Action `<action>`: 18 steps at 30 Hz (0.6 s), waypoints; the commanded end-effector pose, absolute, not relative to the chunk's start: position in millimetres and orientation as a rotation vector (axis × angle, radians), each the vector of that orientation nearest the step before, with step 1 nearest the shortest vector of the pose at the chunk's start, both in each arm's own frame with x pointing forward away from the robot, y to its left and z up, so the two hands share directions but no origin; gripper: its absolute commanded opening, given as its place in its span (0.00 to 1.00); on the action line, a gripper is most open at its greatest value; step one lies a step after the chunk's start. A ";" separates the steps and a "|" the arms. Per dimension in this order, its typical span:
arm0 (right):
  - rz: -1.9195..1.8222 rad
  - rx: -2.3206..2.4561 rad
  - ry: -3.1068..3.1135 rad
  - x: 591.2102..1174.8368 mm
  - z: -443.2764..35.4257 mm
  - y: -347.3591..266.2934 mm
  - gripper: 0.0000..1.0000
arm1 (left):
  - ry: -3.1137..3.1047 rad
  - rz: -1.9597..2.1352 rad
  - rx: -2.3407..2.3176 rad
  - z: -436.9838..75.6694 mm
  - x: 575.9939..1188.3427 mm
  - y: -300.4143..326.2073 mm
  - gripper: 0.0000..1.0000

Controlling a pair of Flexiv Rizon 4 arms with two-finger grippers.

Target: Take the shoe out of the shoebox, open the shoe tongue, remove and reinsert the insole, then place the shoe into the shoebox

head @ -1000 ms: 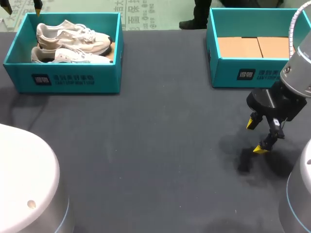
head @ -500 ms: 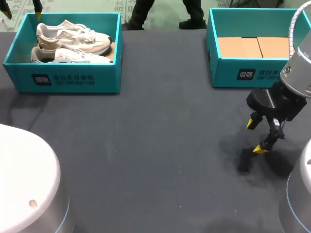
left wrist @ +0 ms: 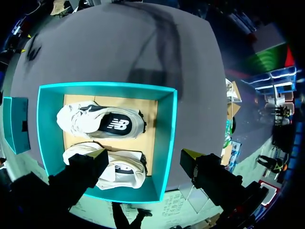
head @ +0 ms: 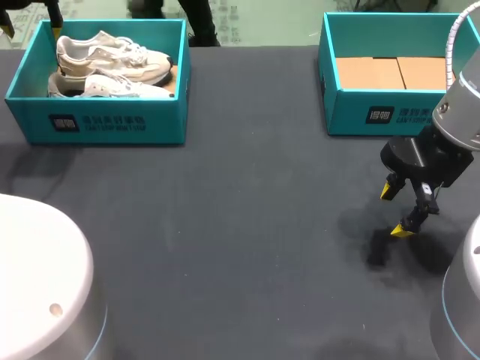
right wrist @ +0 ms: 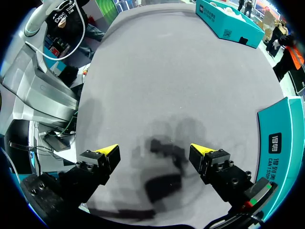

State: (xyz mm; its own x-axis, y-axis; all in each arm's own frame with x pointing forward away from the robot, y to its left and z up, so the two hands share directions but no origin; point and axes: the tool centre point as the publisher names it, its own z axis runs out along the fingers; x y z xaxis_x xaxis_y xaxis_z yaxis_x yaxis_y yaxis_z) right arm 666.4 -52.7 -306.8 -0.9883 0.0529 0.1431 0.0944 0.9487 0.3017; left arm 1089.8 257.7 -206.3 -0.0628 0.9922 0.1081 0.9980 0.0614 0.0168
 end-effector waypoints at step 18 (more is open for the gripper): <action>-0.468 -0.113 -2.971 665.4 -306.9 -53.0 1.00 | -2.145 -0.060 -2.088 -293.2 1068.8 258.2 1.00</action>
State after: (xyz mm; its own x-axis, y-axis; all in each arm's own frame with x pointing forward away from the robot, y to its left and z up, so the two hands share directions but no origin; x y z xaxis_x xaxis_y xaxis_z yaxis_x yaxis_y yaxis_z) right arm 666.4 -52.7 -306.8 -0.9883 0.0529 0.1431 0.0944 0.9487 0.3017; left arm 1067.2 255.1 -284.4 -0.0288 0.9894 0.1426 0.9965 0.0397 -0.0740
